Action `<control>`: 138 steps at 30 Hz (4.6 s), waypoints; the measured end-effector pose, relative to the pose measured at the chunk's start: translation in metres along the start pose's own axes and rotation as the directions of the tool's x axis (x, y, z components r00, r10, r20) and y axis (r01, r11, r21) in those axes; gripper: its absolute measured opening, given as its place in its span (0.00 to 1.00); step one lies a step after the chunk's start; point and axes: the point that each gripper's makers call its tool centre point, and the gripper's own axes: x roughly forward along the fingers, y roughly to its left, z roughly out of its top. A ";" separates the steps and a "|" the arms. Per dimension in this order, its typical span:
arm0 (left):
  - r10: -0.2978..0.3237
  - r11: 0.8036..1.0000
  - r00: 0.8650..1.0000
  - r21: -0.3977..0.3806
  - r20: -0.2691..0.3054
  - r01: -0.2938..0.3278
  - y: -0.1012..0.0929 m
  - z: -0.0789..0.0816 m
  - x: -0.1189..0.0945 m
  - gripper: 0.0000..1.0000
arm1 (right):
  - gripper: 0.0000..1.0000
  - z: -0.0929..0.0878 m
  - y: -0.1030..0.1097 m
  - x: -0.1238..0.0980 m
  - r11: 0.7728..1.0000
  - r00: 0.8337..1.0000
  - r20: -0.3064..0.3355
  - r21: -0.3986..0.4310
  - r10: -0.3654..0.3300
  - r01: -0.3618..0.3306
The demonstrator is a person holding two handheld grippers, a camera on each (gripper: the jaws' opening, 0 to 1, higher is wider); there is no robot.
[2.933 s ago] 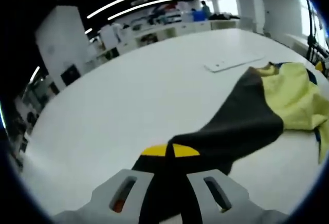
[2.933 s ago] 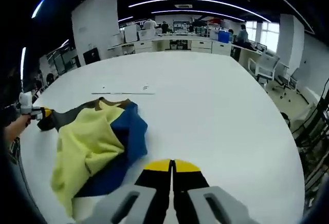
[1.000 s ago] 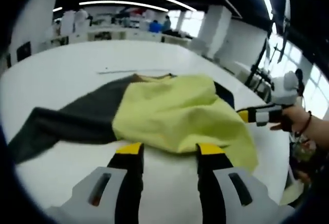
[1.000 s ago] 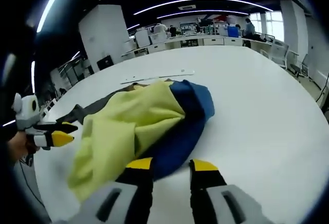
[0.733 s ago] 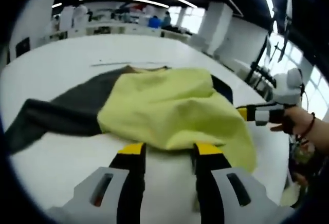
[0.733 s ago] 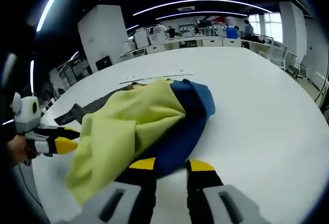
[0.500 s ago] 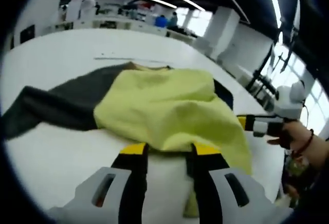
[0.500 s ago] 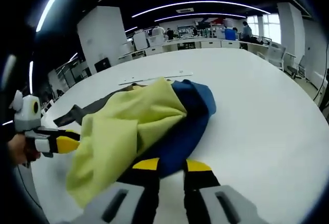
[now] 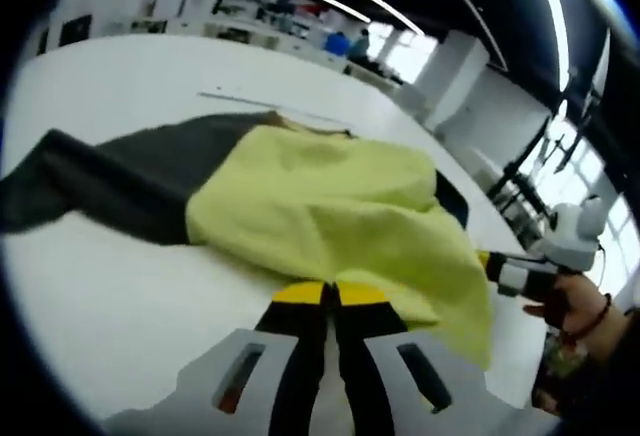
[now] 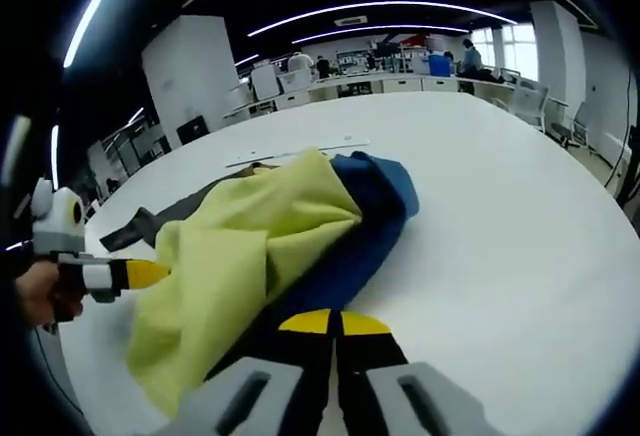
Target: Fold the garment on the visible template until the final outline fits inside the template.
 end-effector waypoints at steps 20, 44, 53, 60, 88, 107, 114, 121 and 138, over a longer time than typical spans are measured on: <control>0.093 0.984 0.995 0.152 0.018 -0.095 0.024 0.015 -0.018 0.00 | 0.00 0.021 -0.011 -0.022 0.999 0.999 0.031 0.003 0.033 -0.033; 0.130 0.966 0.991 0.223 0.012 -0.130 0.037 0.017 -0.027 0.00 | 0.00 0.040 -0.075 -0.047 0.998 0.998 0.036 0.021 -0.055 0.054; 0.139 0.959 0.990 0.249 0.016 -0.138 0.038 0.018 -0.033 0.00 | 0.00 0.050 -0.102 -0.052 0.995 0.995 0.028 0.016 -0.099 0.099; 0.141 0.954 0.990 0.264 0.011 -0.139 0.040 0.016 -0.037 0.00 | 0.00 0.060 -0.124 -0.052 0.989 0.989 0.025 -0.001 -0.147 0.147; 0.136 0.951 0.990 0.284 -0.026 -0.123 0.041 0.008 -0.047 0.00 | 0.00 0.054 -0.175 -0.022 0.965 0.963 -0.072 -0.059 -0.260 0.256; 0.139 0.947 0.989 0.298 -0.040 -0.121 0.045 0.004 -0.050 0.00 | 0.00 0.053 -0.195 -0.020 0.957 0.953 -0.097 -0.007 -0.288 0.288; 0.150 0.936 0.988 0.324 -0.025 -0.134 0.045 0.006 -0.054 0.03 | 0.06 0.062 -0.190 -0.023 0.957 0.957 -0.060 0.039 -0.285 0.288; 0.134 0.926 0.991 0.357 -0.018 -0.119 0.040 0.006 -0.070 0.15 | 0.28 0.067 -0.162 -0.029 0.975 0.975 -0.042 0.024 -0.218 0.219; 0.097 0.894 0.990 0.447 -0.106 -0.040 0.033 -0.027 -0.102 0.18 | 0.51 0.026 -0.052 -0.055 0.999 0.990 -0.135 -0.022 0.040 -0.043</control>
